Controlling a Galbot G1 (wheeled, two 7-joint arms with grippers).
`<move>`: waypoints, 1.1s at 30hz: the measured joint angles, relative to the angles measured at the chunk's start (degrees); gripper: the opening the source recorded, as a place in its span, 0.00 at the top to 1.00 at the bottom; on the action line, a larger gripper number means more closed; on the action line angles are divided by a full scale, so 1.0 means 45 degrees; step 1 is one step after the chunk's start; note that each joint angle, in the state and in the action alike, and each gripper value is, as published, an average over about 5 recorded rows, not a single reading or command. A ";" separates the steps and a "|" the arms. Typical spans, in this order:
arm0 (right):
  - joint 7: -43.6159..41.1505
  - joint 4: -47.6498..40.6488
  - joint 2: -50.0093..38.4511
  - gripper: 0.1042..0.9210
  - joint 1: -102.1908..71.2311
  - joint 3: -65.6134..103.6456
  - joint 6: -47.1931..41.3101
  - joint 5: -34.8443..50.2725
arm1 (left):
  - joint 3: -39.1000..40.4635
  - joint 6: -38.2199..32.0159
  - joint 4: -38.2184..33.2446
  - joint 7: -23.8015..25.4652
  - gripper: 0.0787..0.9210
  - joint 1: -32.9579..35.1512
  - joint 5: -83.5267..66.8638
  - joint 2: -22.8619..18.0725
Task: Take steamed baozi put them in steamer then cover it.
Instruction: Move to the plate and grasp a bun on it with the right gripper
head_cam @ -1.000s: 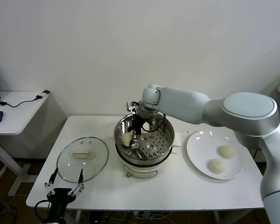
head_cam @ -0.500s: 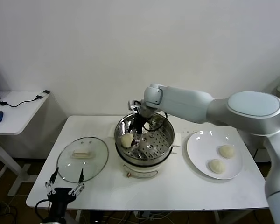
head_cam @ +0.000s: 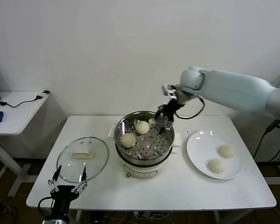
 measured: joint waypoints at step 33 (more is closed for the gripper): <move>-0.0688 -0.1230 -0.3824 0.12 -0.8292 0.6613 0.1423 -0.8067 | 0.0002 0.0139 0.0051 -0.0065 0.12 0.0102 0.0371 -0.0237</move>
